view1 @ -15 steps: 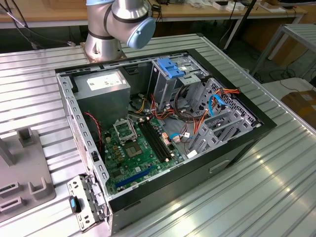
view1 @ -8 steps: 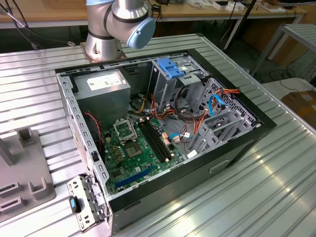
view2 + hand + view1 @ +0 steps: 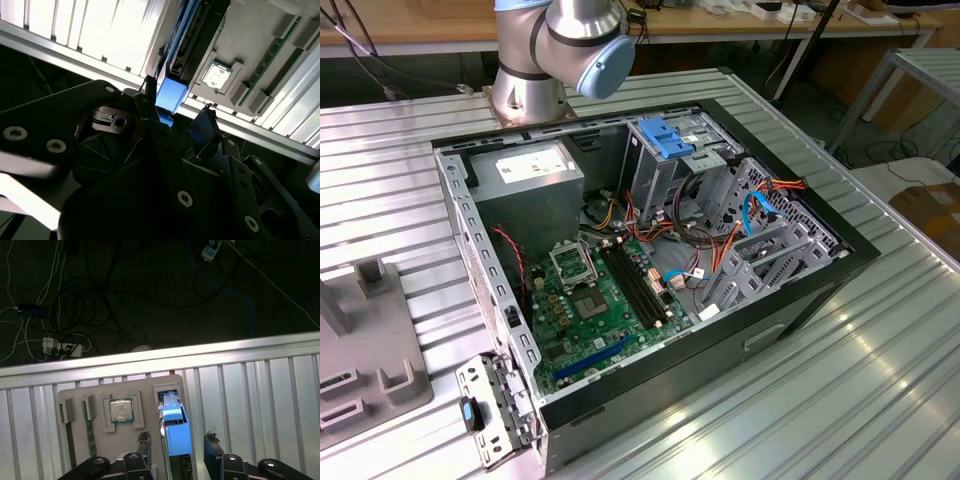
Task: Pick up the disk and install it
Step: 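Pick up the disk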
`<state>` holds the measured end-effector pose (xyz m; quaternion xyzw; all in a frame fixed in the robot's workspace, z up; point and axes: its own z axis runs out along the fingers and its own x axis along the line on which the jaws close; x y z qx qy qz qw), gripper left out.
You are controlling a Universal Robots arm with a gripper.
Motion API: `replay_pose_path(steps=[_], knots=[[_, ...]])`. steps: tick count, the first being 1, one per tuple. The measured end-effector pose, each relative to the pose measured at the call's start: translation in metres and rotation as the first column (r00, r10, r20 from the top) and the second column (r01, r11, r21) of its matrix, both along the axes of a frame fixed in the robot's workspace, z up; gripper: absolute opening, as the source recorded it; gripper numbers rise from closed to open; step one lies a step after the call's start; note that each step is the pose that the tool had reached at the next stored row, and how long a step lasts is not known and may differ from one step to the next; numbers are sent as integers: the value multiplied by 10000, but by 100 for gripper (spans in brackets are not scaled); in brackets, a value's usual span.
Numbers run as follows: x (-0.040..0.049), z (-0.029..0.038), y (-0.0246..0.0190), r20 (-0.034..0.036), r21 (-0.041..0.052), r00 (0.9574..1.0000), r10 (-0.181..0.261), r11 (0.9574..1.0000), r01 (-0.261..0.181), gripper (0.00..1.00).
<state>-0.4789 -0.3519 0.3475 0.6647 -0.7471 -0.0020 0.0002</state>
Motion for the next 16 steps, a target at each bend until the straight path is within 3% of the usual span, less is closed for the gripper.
replay_pose_path(steps=[5,8,12,16], knots=[[-1,-72,0,-2,115,10000,0,9999,0,54],[-1,-153,0,-1,223,10000,0,9998,0,54],[-1,-177,-3,0,226,10000,9,9997,-9,54],[-1,-255,-20,-1,226,10000,67,9997,-67,54]])
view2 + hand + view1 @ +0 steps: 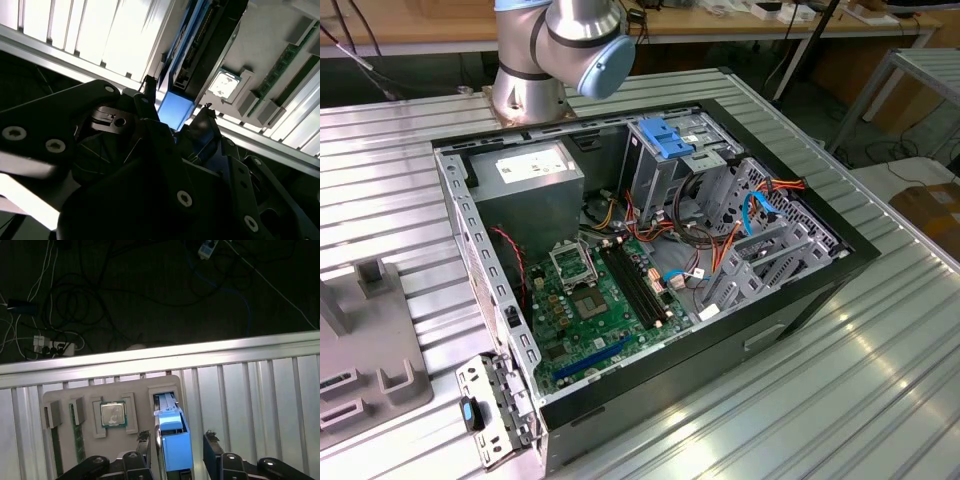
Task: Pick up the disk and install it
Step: 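Pick up the disk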
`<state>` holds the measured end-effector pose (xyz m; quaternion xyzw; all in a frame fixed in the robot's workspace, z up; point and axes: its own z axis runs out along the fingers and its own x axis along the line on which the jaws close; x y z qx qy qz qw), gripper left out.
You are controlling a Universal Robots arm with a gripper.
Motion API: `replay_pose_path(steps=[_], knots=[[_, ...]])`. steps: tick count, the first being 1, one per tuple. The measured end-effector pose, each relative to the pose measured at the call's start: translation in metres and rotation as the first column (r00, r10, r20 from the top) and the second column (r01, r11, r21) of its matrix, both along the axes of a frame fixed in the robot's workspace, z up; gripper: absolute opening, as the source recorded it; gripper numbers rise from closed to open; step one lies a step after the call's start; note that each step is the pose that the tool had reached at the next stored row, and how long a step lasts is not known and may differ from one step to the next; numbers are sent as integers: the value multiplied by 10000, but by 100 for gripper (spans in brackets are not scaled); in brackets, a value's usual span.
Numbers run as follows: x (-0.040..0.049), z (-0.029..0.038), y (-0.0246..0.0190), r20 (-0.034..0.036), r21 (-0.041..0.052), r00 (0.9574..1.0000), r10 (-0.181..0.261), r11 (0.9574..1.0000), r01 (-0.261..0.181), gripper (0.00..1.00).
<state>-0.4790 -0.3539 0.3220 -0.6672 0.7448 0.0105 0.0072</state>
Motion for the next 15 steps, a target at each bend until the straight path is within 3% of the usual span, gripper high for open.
replay_pose_path(steps=[8,15], knots=[[0,-83,-3,0,5,10000,38,10000,-38,54],[4,-88,4,0,21,10000,38,10000,-38,54]])
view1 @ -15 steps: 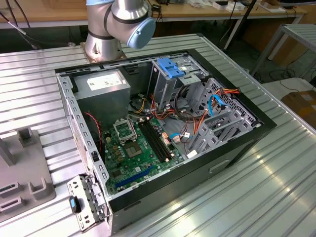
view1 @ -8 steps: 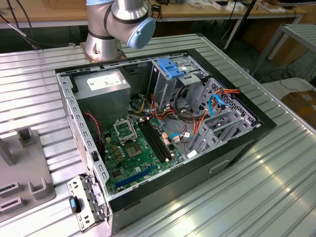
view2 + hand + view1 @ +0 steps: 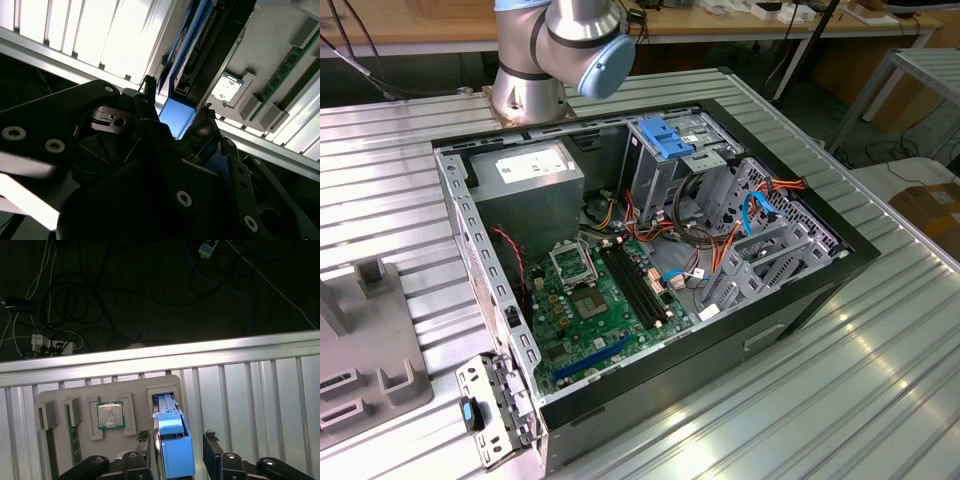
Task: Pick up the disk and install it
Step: 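Pick up the disk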
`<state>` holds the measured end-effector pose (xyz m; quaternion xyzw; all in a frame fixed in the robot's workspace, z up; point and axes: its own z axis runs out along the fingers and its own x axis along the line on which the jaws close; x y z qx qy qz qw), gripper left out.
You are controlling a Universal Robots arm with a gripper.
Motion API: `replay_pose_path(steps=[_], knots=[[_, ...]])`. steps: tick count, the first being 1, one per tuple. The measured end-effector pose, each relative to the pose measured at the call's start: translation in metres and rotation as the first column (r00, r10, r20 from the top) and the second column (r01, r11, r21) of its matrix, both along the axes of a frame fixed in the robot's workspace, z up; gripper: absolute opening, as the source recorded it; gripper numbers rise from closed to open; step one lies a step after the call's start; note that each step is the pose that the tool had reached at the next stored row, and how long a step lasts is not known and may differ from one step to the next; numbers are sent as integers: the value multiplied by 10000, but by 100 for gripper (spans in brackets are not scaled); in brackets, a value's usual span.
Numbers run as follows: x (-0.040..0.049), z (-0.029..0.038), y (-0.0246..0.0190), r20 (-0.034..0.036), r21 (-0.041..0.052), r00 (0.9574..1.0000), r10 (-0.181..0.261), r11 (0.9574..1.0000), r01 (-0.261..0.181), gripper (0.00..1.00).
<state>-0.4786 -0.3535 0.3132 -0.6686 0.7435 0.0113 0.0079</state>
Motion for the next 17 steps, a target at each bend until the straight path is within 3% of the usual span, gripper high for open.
replay_pose_path(steps=[3,7,17], knots=[[0,0,1,0,0,10000,0,10000,0,53],[0,0,2,0,-1,10000,0,10000,0,38],[0,0,5,0,0,10000,8,10000,-8,38]])
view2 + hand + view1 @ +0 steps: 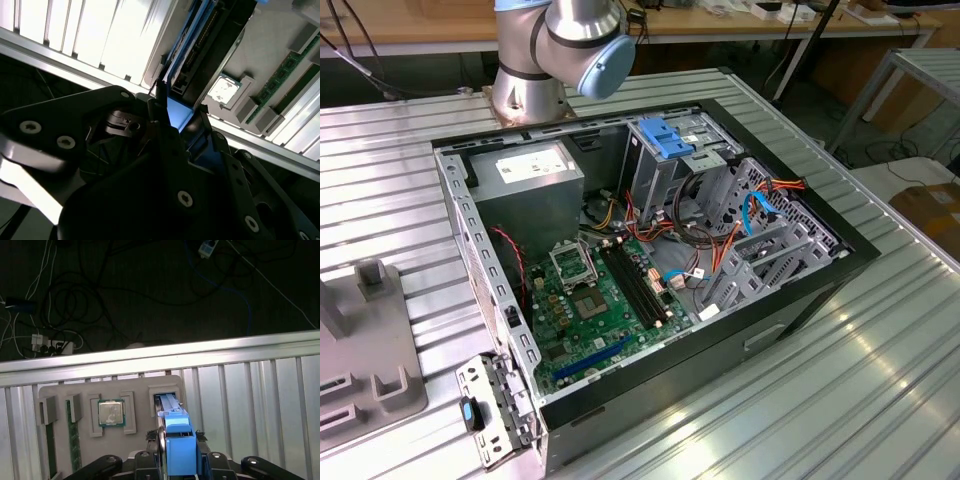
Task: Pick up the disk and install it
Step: 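Pick up the disk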
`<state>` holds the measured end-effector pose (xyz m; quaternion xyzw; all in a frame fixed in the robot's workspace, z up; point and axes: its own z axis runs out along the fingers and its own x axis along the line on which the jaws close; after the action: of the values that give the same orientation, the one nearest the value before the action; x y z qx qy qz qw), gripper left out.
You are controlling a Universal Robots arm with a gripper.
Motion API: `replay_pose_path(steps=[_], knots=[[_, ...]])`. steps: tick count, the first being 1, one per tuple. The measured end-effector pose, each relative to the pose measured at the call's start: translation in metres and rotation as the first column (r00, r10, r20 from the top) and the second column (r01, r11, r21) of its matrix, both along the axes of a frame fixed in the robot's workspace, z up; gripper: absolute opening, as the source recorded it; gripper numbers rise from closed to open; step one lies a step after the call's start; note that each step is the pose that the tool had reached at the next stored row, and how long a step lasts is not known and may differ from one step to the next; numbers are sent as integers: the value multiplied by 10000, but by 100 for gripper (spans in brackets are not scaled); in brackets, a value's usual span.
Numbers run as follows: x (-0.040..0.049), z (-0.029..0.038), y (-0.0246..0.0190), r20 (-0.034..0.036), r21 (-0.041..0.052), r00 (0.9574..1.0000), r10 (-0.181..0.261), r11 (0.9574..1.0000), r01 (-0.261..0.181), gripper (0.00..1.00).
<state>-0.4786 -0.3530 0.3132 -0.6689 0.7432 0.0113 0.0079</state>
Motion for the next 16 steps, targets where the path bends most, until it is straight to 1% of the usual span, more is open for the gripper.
replay_pose_path(steps=[1,4,5,8,10,16], knots=[[0,0,0,0,0,10000,42,10000,-42,38],[0,-1,1,1,0,9989,466,9989,-466,38],[0,0,0,0,0,9985,545,9985,-545,38],[0,1,0,1,0,9985,549,9985,-549,38],[0,26,0,1,0,9985,549,9985,-549,38],[0,27,0,0,0,9985,549,9985,-549,38]])
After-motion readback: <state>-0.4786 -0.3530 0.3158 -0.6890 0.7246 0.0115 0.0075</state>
